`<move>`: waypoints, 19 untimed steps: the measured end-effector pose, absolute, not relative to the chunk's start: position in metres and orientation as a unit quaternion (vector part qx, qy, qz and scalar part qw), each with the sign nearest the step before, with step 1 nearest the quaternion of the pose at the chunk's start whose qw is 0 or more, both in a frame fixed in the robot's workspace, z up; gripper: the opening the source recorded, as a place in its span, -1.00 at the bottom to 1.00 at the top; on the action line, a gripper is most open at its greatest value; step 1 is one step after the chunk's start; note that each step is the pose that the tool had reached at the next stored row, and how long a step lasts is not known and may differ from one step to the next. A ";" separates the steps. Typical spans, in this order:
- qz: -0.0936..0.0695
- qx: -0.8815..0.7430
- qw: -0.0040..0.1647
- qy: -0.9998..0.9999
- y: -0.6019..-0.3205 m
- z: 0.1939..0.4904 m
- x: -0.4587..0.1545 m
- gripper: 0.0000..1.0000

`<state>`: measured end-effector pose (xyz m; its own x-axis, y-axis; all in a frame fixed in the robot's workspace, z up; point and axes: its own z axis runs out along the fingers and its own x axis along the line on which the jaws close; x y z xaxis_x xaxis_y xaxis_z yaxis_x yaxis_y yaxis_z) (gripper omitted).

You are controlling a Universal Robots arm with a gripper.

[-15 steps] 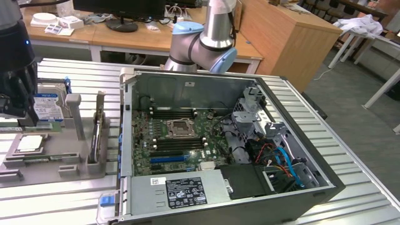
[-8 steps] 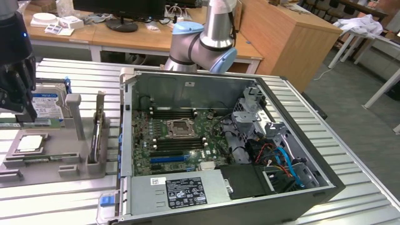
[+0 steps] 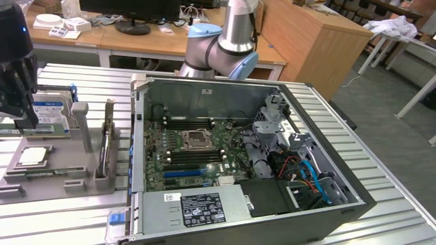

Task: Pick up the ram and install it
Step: 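Pick up the ram and move it above insertion slot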

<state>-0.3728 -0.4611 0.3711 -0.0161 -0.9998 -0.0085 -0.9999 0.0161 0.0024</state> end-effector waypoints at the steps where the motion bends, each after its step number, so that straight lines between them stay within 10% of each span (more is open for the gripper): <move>1: 0.004 -0.701 0.002 0.713 -0.461 0.372 -0.373 -0.76; 19: 0.003 -0.701 0.001 0.713 -0.461 0.395 -0.373 -0.76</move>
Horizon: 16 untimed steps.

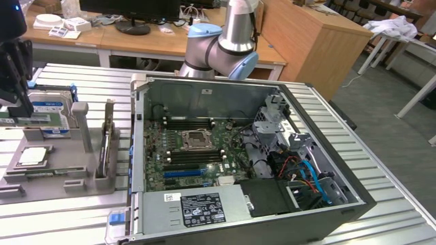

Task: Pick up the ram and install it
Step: 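Pick up the ram and move it above insertion slot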

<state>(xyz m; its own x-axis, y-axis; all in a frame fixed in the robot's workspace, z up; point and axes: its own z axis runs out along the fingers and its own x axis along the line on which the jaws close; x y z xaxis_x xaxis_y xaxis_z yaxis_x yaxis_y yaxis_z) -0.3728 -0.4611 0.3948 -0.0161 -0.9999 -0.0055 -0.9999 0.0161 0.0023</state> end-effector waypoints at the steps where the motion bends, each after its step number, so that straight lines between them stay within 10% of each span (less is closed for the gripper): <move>1: 0.003 -0.701 0.001 0.713 -0.461 0.396 -0.373 -0.76; 16: 0.002 -0.701 0.001 0.713 -0.461 0.400 -0.372 -0.76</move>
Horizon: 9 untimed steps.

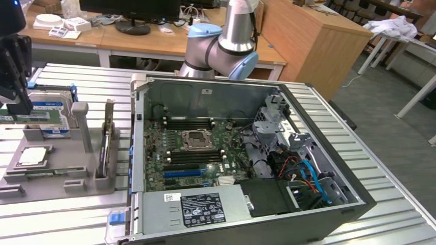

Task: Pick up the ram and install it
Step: 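Pick up the ram and move it above insertion slot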

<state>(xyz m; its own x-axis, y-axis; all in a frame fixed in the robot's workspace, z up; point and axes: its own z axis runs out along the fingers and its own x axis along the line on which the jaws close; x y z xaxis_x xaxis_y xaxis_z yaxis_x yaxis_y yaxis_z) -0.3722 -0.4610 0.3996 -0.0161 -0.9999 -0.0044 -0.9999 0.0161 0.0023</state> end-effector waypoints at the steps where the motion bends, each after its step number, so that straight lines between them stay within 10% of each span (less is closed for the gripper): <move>1: 0.002 -0.701 0.001 0.713 -0.461 0.400 -0.372 -0.76; 9: 0.002 -0.701 0.001 0.713 -0.461 0.400 -0.366 -0.76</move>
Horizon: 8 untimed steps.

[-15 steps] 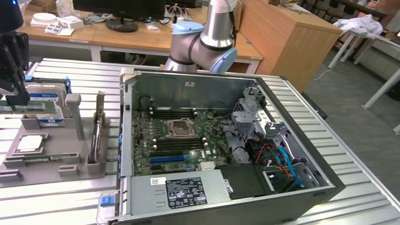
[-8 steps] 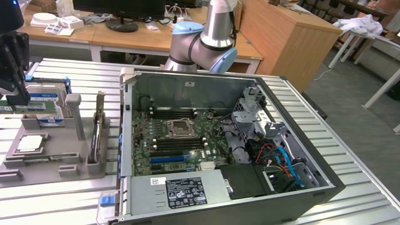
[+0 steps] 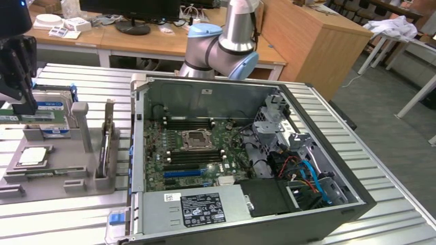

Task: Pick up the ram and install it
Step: 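Pick up the ram and move it above insertion slot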

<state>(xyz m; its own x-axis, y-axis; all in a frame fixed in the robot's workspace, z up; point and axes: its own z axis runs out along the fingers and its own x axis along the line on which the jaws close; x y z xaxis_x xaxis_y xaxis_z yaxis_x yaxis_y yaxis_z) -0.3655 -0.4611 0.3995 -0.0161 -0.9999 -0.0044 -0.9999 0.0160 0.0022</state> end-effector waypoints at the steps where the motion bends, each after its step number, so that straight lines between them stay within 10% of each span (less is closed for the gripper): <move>1: 0.002 -0.701 0.001 0.713 -0.461 0.400 -0.365 -0.76; 8: 0.002 -0.701 0.001 0.713 -0.461 0.399 -0.360 -0.76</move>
